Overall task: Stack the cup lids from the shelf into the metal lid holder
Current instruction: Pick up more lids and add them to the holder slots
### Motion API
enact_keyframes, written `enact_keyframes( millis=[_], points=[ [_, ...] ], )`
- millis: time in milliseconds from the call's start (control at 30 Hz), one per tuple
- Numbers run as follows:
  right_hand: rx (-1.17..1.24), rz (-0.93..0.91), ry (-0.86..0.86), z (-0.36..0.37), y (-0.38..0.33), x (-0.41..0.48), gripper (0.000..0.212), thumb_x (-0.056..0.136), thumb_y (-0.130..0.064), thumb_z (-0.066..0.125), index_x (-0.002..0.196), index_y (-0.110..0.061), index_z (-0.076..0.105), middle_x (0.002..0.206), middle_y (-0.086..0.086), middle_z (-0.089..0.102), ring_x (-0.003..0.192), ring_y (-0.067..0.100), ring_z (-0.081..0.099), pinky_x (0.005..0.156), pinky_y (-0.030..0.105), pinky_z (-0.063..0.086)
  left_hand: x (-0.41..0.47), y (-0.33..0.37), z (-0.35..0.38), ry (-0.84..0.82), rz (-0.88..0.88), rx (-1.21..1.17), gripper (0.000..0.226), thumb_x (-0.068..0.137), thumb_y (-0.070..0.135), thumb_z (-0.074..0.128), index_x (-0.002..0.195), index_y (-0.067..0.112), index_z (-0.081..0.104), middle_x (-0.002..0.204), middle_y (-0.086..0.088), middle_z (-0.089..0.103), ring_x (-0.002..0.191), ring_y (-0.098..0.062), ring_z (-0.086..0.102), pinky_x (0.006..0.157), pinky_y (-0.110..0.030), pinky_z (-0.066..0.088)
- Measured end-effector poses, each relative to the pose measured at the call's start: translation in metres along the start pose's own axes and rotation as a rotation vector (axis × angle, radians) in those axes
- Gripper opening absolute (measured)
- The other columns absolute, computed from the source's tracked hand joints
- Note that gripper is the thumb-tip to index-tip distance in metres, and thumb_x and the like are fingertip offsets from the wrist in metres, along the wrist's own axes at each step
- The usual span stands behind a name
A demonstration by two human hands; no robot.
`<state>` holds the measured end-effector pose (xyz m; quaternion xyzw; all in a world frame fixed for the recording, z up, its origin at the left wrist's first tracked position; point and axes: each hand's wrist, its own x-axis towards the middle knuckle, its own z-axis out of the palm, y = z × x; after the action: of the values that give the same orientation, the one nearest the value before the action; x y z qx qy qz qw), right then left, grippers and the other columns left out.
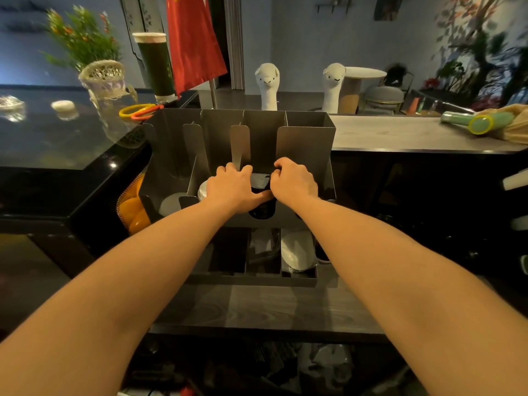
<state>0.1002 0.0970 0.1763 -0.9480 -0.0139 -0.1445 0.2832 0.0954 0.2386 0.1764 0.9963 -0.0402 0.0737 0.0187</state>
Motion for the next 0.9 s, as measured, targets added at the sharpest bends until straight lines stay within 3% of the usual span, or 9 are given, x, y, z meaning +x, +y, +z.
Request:
enact_keyframes(
  millis=[200,367,467,633,733,900],
  points=[
    [0.096,0.004,0.074,-0.004,0.003,-0.026,0.027,0.099,-0.028,0.052,0.126,-0.024,0.051,0.100,-0.001,0.063,0.085,0.017,0.061,0.068,0.031,0.053,-0.017,-0.010,0.001,0.178,0.051,-0.107,0.078,0.084,0.076,0.051,0.142,0.025,0.044,0.134,-0.009,0.052,0.119,-0.028,0.052,0.086,-0.042,0.054],
    [0.150,-0.014,0.096,-0.003,0.005,-0.059,0.026,0.095,-0.024,0.056,0.122,-0.025,0.053,0.100,-0.003,0.063,0.087,0.016,0.060,0.063,0.025,0.047,-0.047,-0.010,0.004,0.282,0.180,-0.248,0.041,0.094,0.057,0.054,0.108,0.020,0.065,0.096,0.001,0.065,0.082,-0.012,0.060,0.070,-0.028,0.051],
    [0.137,0.015,0.072,-0.002,0.013,-0.084,0.026,0.095,-0.023,0.054,0.121,-0.024,0.054,0.104,-0.005,0.057,0.087,0.015,0.053,0.063,0.027,0.037,-0.070,-0.004,0.012,0.192,0.195,-0.306,0.034,0.095,0.053,0.054,0.098,0.021,0.066,0.083,0.004,0.065,0.074,-0.012,0.061,0.069,-0.032,0.055],
    [0.040,0.110,0.008,0.009,0.048,-0.124,0.025,0.095,-0.027,0.055,0.120,-0.024,0.055,0.110,-0.001,0.055,0.096,0.021,0.056,0.072,0.032,0.042,-0.097,0.019,0.042,-0.018,0.187,-0.335,0.029,0.096,0.051,0.053,0.094,0.024,0.064,0.080,0.005,0.065,0.072,-0.012,0.062,0.072,-0.039,0.058],
    [-0.009,0.182,-0.040,0.009,0.075,-0.141,0.024,0.094,-0.029,0.055,0.118,-0.025,0.057,0.117,0.002,0.056,0.102,0.025,0.057,0.077,0.037,0.047,-0.107,0.041,0.060,-0.128,0.214,-0.299,0.029,0.095,0.052,0.052,0.096,0.026,0.064,0.083,0.006,0.066,0.073,-0.013,0.063,0.073,-0.038,0.058],
    [-0.120,0.294,-0.068,-0.008,0.133,-0.156,0.023,0.094,-0.028,0.054,0.115,-0.024,0.060,0.122,0.002,0.055,0.110,0.027,0.054,0.081,0.036,0.043,-0.110,0.092,0.084,-0.252,0.320,-0.258,0.029,0.095,0.053,0.051,0.103,0.028,0.064,0.095,0.005,0.068,0.088,-0.020,0.064,0.078,-0.040,0.055]
  ],
)
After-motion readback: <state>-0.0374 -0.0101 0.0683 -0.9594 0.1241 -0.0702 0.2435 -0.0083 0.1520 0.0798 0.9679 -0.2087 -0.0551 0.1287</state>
